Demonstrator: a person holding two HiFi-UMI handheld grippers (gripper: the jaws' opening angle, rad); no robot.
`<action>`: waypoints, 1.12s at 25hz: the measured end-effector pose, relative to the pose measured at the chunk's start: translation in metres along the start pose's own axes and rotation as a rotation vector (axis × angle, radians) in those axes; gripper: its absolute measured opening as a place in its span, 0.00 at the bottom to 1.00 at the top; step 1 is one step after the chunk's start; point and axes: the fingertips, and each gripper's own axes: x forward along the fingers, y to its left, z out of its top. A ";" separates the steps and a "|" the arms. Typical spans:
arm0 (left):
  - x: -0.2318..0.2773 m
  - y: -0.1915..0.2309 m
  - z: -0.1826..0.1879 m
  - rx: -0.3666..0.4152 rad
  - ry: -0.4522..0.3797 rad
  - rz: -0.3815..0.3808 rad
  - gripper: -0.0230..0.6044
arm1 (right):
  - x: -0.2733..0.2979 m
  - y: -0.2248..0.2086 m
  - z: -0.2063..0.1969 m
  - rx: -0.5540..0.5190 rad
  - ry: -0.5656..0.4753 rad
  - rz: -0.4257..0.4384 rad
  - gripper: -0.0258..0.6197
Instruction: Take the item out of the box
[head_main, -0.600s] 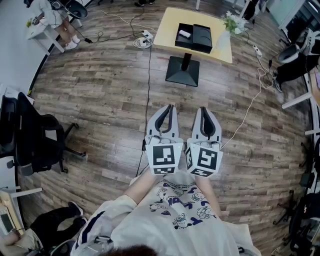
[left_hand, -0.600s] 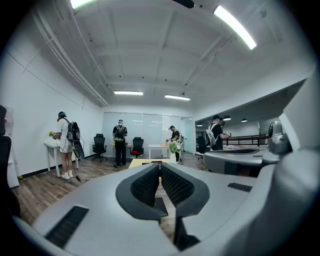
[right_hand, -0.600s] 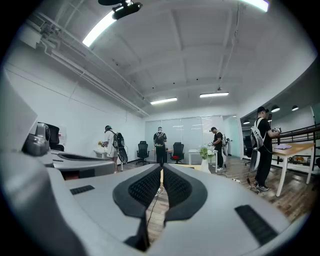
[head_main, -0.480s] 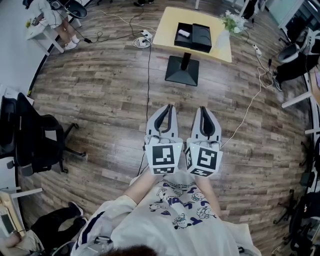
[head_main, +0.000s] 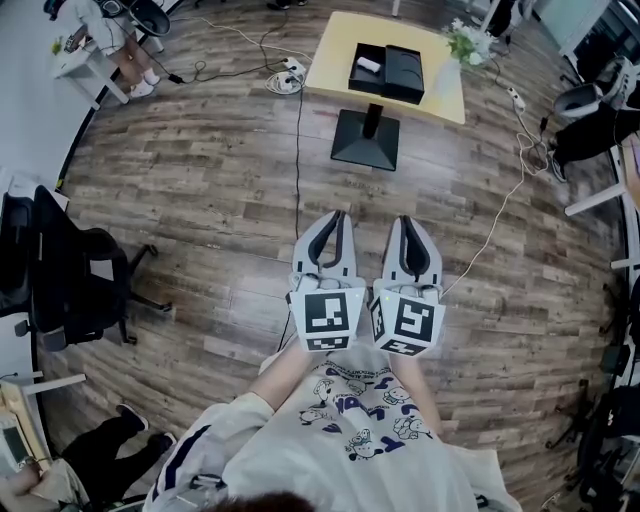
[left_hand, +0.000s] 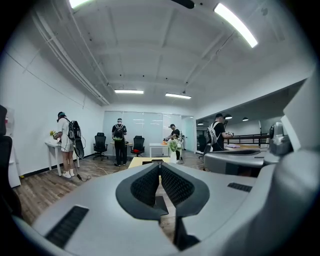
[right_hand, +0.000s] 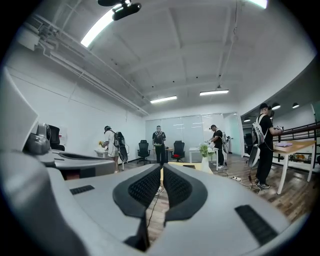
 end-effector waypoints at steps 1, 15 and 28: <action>0.002 0.000 -0.001 -0.001 0.003 0.000 0.08 | 0.002 0.000 0.000 0.003 -0.001 0.001 0.10; 0.074 0.012 0.006 0.001 0.015 -0.002 0.08 | 0.070 -0.016 0.002 0.004 0.006 0.026 0.10; 0.182 0.053 0.029 0.026 -0.006 -0.054 0.08 | 0.182 -0.029 0.015 0.023 -0.013 -0.018 0.10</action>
